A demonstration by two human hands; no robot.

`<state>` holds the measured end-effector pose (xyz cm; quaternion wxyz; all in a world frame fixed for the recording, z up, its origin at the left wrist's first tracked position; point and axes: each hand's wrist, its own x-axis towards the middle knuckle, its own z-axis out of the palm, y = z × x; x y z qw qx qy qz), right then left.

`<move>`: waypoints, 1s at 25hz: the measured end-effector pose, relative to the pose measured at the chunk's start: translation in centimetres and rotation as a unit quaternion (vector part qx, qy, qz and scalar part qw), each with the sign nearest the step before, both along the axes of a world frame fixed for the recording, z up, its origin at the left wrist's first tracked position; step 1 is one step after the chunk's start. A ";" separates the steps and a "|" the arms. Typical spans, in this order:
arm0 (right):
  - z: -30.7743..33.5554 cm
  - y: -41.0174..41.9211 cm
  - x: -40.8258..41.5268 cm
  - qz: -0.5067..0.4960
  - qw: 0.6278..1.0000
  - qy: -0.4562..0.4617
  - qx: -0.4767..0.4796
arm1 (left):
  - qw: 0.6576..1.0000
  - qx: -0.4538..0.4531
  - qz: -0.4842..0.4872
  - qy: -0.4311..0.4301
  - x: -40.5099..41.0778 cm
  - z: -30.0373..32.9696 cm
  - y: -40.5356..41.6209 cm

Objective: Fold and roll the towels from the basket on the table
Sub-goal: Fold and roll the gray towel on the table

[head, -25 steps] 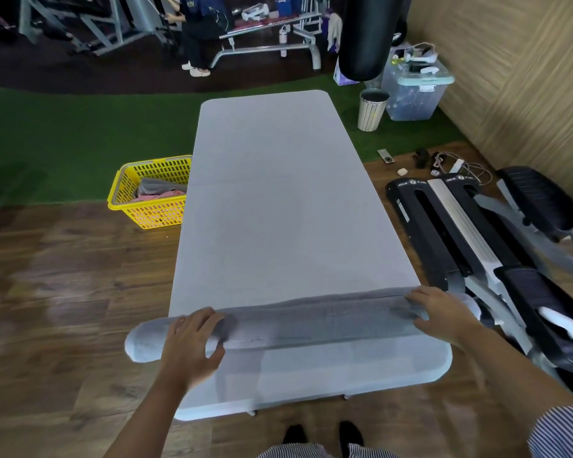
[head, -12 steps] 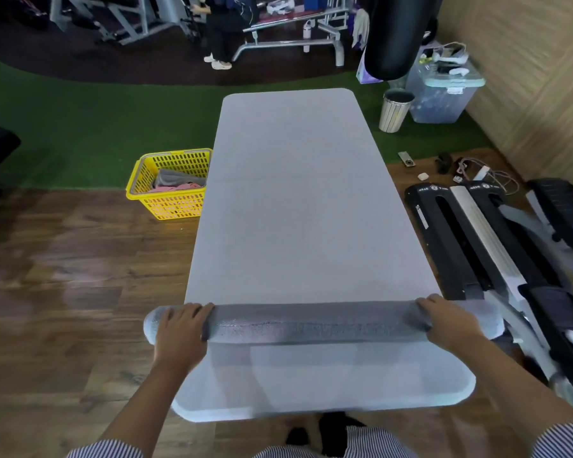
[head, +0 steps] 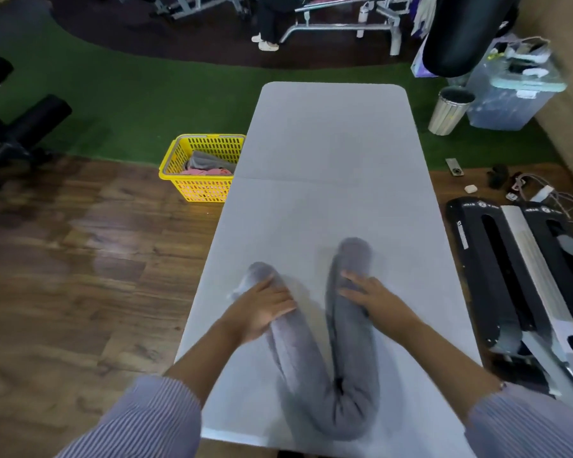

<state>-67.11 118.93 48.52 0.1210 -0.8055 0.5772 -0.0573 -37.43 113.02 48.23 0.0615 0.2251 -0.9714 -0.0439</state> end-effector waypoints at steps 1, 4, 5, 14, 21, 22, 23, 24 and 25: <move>-0.8 -0.5 1.6 -0.034 0.998 -0.051 0.004 | 1.000 0.011 0.002 0.009 -1.2 -0.2 0.1; -1.9 -0.7 4.4 -0.170 0.971 -0.166 0.034 | 0.998 -0.001 0.062 -0.013 -2.3 -0.5 -0.5; -2.1 -0.7 4.7 -0.169 0.972 -0.157 0.047 | 0.996 -0.014 0.078 -0.039 -2.3 -0.3 -0.8; -0.7 0.9 4.6 -0.138 0.949 -0.241 0.150 | 0.939 -0.040 -0.035 -0.340 -6.8 1.5 -4.3; -0.1 3.9 4.8 -0.207 0.932 -0.191 0.227 | 0.961 -0.058 -0.008 -0.272 -6.0 1.0 -2.7; 0.1 4.0 4.6 -0.206 0.939 -0.170 0.217 | 0.965 -0.048 -0.004 -0.259 -5.5 0.6 -2.4; 0.2 4.2 4.5 -0.198 0.948 -0.145 0.205 | 0.973 -0.035 0.001 -0.227 -4.7 0.3 -2.0; 0.5 4.4 4.3 -0.192 0.953 -0.123 0.198 | 0.980 -0.023 -0.001 -0.199 -3.8 0.1 -1.7; 0.8 4.5 4.0 -0.188 0.957 -0.113 0.191 | 0.984 -0.015 -0.010 -0.179 -2.9 -0.1 -1.4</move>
